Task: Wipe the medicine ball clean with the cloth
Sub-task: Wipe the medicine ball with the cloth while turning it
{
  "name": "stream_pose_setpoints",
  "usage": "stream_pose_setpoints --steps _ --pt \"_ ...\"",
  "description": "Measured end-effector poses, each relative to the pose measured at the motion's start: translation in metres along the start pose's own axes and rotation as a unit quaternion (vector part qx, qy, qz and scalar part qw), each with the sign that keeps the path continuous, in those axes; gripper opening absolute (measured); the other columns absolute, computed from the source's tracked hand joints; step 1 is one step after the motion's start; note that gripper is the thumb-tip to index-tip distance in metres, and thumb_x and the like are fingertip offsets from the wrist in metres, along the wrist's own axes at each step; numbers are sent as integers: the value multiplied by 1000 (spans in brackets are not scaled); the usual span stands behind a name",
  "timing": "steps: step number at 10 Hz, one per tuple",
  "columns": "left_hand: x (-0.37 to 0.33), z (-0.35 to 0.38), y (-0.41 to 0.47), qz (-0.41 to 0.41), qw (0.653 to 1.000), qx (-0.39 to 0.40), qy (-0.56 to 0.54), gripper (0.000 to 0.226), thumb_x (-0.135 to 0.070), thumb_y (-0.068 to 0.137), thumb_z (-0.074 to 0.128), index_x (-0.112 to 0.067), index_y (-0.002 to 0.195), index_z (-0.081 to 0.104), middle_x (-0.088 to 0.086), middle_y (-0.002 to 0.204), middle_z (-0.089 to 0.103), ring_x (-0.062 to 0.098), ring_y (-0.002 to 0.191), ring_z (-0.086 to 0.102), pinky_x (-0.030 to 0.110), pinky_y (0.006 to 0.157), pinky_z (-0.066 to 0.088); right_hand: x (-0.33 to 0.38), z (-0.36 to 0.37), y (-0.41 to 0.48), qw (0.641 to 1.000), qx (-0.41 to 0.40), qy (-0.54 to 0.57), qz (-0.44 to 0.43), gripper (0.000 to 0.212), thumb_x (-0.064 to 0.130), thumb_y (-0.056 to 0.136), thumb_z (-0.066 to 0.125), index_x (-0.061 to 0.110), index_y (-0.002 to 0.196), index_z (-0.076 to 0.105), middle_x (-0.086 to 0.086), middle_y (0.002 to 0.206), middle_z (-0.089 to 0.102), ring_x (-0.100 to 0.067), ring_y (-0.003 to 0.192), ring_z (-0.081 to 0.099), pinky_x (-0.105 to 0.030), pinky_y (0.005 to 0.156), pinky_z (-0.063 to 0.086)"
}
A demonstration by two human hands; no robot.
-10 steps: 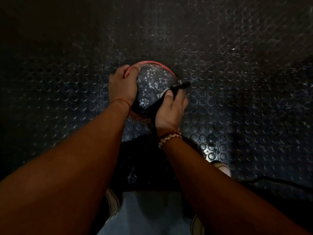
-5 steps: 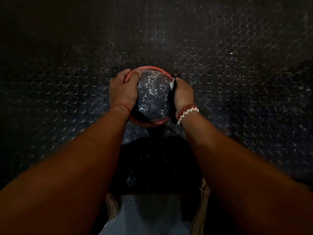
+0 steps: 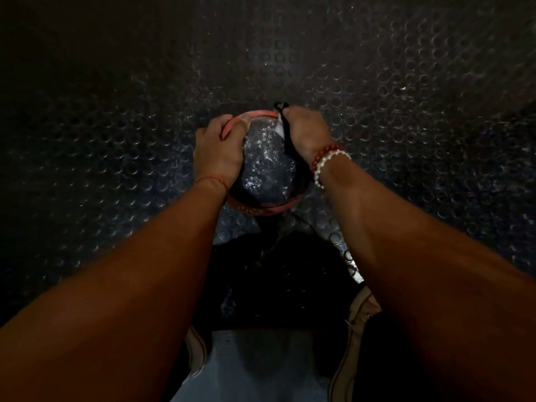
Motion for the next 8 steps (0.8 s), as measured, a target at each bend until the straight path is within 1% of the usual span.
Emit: stream_pose_setpoints --steps 1,2,3,4,5,6,7,8 --pt "-1 -2 -1 -9 1000 -11 -13 61 -74 71 49 -34 113 66 -1 119 60 15 108 59 41 102 46 -34 -5 -1 983 -19 143 110 36 26 103 34 32 68 38 5 87 50 -11 84 44 -20 69 42" --pt "0 0 3 -16 1000 -13 -13 67 -76 67 48 -33 114 66 -1 120 61 15 109 59 41 102 46 -51 -5 -25 949 -127 261 121 34 24 98 37 31 66 44 -3 96 52 -17 88 46 -33 87 43" --pt "3 3 12 -17 1000 -5 -10 58 -72 75 50 -33 114 66 0 121 60 16 110 57 36 102 43 -43 -2 -64 957 -199 205 55 41 35 93 38 13 117 64 -12 127 54 -26 117 51 -39 104 39" --pt "2 4 17 -8 1000 -2 7 45 -62 86 48 -31 115 65 3 122 60 19 111 56 28 94 38 -19 11 -88 977 -196 77 -36 55 36 94 35 14 144 41 -7 155 30 -28 144 22 -41 118 21" --pt "-1 4 16 2 1000 -1 25 41 -57 92 46 -30 117 64 4 126 57 18 110 53 27 92 34 5 12 -80 981 -165 -27 -103 56 35 94 36 15 146 39 -5 158 26 -32 148 8 -45 119 12" --pt "1 3 14 2 1000 -6 25 41 -55 94 46 -29 122 62 4 130 55 19 115 52 27 97 35 20 9 -60 979 -117 -88 -141 48 30 98 39 18 143 44 -4 155 33 -31 147 17 -46 119 17" --pt "1 3 12 -2 1000 -6 15 38 -52 95 47 -30 123 61 3 128 51 15 109 48 25 96 32 25 2 -29 987 -61 -55 -138 40 27 100 40 15 136 53 -5 145 46 -19 134 39 -32 113 26" --pt "1 4 12 -2 1000 -3 -2 40 -57 91 49 -31 118 63 2 126 54 15 109 52 31 99 39 7 -8 -10 996 -22 77 -39 27 18 100 42 14 89 67 1 92 65 3 80 60 -16 77 41"
Point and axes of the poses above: each hand's wrist, its own y-axis towards the middle knuckle, its own z-axis out of the palm, x = y × z, the point moved 10 cm from there along y, towards the middle knuckle
